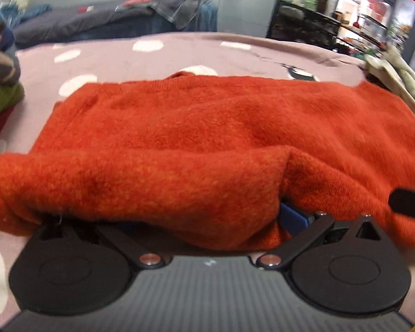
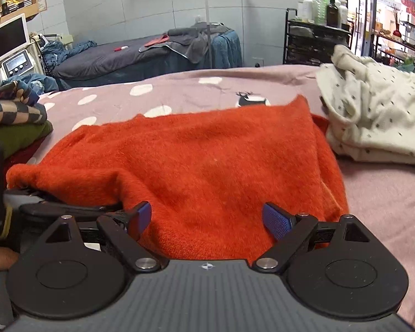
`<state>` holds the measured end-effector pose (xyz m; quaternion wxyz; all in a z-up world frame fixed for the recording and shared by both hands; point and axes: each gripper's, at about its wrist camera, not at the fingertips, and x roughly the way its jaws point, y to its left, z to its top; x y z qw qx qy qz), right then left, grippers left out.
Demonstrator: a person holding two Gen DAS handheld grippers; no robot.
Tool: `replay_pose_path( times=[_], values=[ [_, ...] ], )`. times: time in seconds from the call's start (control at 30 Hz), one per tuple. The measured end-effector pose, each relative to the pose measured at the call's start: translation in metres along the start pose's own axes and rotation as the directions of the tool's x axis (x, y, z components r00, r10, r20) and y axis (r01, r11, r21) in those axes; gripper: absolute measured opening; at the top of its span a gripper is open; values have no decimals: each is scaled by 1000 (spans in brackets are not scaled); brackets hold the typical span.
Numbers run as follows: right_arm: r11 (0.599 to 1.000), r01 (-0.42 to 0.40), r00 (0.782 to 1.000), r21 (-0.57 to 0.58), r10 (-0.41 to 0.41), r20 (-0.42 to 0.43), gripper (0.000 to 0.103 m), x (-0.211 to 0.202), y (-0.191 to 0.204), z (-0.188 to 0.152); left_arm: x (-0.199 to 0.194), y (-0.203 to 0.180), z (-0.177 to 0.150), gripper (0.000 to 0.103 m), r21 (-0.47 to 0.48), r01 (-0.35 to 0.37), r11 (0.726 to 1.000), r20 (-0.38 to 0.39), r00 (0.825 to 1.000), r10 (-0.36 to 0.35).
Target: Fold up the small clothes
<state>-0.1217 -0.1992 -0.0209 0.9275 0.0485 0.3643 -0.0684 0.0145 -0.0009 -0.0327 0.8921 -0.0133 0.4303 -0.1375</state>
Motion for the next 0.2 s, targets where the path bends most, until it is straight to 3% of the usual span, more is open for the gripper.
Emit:
replay_pose_path(
  times=[0.07,0.2],
  values=[
    [1000,6,1000,-6,-6,9,103,2,2,4,1,3,4,103,-35,6,999,-12,1000,-7],
    [1000,10,1000,-20,-9,22,103,2,5,6,-6,-3,-3,103,17,-37,999,12,999,37]
  ],
)
